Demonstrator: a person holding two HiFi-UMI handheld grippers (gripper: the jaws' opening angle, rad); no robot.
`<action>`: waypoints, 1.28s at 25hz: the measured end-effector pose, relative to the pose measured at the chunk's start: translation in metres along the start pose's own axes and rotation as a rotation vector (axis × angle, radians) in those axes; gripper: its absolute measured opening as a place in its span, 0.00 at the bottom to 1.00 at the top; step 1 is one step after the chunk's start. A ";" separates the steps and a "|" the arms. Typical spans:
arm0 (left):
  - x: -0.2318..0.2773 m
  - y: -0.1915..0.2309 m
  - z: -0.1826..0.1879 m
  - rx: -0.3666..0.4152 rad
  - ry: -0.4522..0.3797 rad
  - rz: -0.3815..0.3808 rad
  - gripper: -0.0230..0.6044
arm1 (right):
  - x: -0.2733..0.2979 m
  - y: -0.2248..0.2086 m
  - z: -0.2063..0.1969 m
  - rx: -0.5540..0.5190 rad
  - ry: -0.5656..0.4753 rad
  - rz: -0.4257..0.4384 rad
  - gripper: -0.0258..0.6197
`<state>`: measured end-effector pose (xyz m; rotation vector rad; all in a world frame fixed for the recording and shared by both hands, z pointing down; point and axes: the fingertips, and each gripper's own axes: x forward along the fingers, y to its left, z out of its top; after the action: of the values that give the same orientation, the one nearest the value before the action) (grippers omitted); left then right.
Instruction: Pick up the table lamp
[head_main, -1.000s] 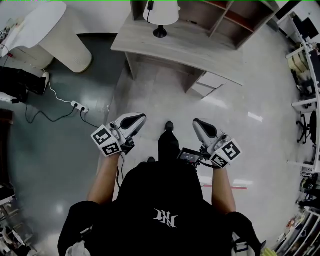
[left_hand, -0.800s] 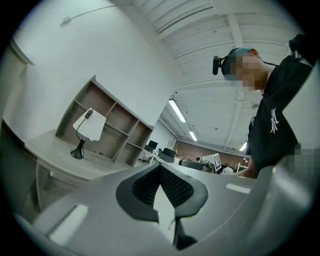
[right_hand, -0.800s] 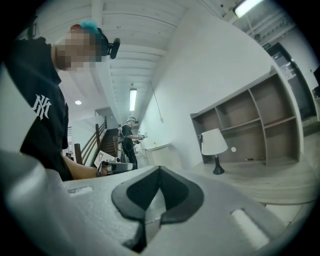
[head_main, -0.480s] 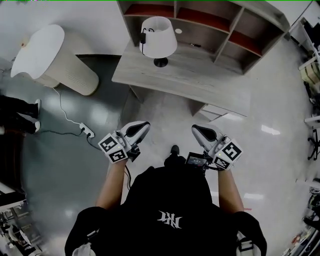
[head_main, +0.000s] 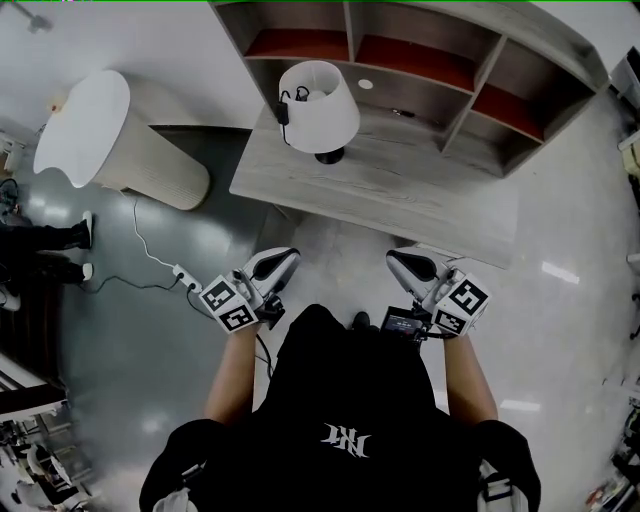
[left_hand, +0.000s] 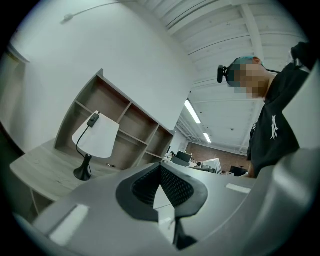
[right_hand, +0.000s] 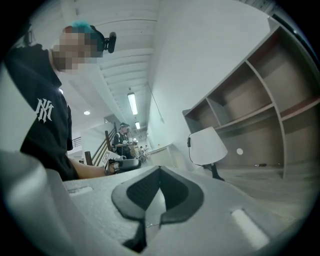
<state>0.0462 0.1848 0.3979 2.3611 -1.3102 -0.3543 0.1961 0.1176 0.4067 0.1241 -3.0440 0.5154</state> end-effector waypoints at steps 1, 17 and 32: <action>0.003 0.006 0.003 0.000 -0.002 0.003 0.04 | 0.004 -0.006 0.000 0.004 0.002 0.004 0.04; 0.038 0.149 0.026 -0.084 0.080 -0.089 0.04 | 0.075 -0.090 0.004 0.132 -0.003 -0.139 0.04; 0.074 0.324 0.095 -0.147 0.168 -0.126 0.04 | 0.136 -0.203 0.056 0.388 -0.187 -0.437 0.04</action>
<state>-0.1956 -0.0529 0.4661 2.2998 -1.0269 -0.2733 0.0767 -0.1017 0.4294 0.8709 -2.9002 1.0878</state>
